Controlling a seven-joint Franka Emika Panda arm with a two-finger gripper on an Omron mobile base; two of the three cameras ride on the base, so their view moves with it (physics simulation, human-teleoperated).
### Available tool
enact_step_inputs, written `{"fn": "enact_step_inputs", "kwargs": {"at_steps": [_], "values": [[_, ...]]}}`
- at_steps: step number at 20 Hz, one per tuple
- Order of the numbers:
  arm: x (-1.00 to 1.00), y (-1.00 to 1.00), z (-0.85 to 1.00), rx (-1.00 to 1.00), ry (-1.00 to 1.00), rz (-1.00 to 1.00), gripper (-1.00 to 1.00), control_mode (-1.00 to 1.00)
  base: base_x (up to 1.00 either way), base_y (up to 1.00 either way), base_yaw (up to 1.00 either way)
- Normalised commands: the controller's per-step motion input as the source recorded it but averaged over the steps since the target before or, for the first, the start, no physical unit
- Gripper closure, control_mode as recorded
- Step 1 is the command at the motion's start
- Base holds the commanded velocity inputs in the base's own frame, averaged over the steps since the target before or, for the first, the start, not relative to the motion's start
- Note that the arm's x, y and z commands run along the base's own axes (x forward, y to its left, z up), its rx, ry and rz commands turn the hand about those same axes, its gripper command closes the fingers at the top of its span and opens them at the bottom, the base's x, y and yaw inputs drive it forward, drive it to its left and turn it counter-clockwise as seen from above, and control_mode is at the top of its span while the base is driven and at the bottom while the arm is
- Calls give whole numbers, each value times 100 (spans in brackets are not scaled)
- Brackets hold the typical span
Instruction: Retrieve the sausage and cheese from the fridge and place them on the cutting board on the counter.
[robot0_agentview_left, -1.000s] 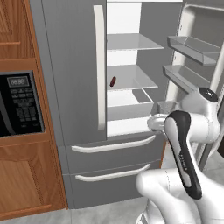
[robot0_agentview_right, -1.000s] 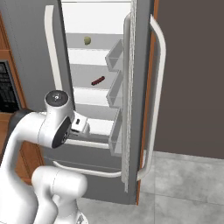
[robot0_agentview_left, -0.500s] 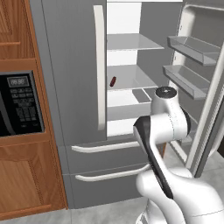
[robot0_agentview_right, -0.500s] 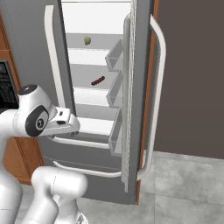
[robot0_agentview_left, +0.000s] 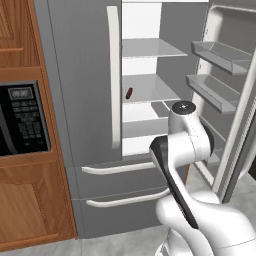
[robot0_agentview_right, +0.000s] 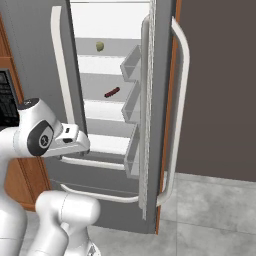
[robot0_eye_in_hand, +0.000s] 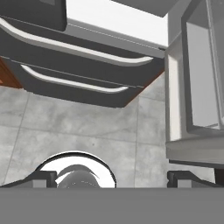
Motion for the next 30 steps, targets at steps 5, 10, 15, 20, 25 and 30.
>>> {"fn": "enact_step_inputs", "kwargs": {"at_steps": [5,10,15,20,25,30], "values": [[0,0,0,0,0,0,-100,-100,0,0,0],[0,0,0,0,0,0,-100,-100,0,0,0],[0,0,0,0,0,0,-100,-100,0,0,0],[0,0,0,0,0,0,-100,-100,0,0,0],[0,0,0,0,0,0,-100,100,0,0,0],[0,0,0,0,0,0,-100,100,0,0,0]]}}
